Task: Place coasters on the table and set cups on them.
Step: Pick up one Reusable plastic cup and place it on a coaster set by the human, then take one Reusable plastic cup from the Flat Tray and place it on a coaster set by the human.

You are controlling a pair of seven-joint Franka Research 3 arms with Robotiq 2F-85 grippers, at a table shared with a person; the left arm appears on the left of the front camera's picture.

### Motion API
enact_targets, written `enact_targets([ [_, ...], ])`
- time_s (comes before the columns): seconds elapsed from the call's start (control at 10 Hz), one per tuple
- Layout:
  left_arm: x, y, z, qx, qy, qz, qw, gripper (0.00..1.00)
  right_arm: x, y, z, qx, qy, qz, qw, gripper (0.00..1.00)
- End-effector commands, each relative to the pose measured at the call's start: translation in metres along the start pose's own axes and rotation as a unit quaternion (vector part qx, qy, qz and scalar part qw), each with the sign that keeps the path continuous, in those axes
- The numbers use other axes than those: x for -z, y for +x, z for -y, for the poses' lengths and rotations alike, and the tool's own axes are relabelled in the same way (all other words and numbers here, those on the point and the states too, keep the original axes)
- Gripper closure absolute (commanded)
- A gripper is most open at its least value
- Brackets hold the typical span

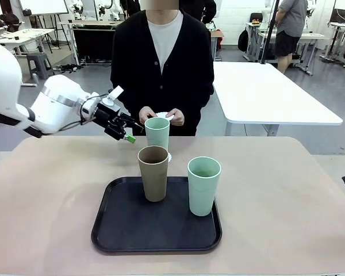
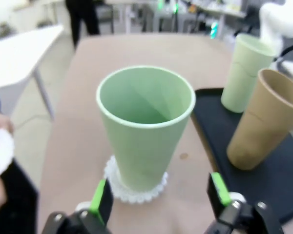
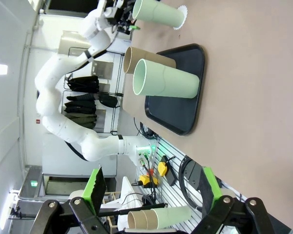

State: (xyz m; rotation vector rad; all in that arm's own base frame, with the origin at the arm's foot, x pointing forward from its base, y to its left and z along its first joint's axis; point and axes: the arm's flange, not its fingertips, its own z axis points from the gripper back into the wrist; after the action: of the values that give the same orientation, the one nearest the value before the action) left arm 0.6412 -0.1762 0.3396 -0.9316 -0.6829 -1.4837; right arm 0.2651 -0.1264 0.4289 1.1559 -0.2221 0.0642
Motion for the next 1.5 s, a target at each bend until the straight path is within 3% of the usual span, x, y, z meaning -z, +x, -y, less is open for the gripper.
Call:
enact_targets([
  [0.0, -0.01, 0.043, 0.051, -0.071, 0.028, -0.114, 0.991, 0.0, 0.0, 0.0, 0.0, -0.002, 0.006, 0.002, 1.0, 0.0],
  [0.3, -0.025, 0.1, 0.092, -0.139, 0.103, -0.237, 0.956, 0.0, 0.0, 0.0, 0.0, -0.002, 0.006, 0.002, 1.0, 0.0],
  [0.7, -0.031, 0.133, 0.133, -0.241, 0.135, -0.313, 0.909, 0.0, 0.0, 0.0, 0.0, -0.002, 0.006, 0.002, 1.0, 0.0],
  [0.9, -0.037, 0.14, 0.144, -0.233, 0.142, -0.332, 0.903, 0.0, 0.0, 0.0, 0.0, -0.002, 0.006, 0.002, 1.0, 0.0],
  [1.0, -0.032, 0.129, 0.133, -0.238, 0.144, -0.308, 0.91, 0.0, 0.0, 0.0, 0.0, -0.002, 0.006, 0.002, 1.0, 0.0],
  [1.4, -0.032, 0.129, 0.133, -0.238, 0.144, -0.308, 0.91, 0.0, 0.0, 0.0, 0.0, -0.002, 0.006, 0.002, 1.0, 0.0],
])
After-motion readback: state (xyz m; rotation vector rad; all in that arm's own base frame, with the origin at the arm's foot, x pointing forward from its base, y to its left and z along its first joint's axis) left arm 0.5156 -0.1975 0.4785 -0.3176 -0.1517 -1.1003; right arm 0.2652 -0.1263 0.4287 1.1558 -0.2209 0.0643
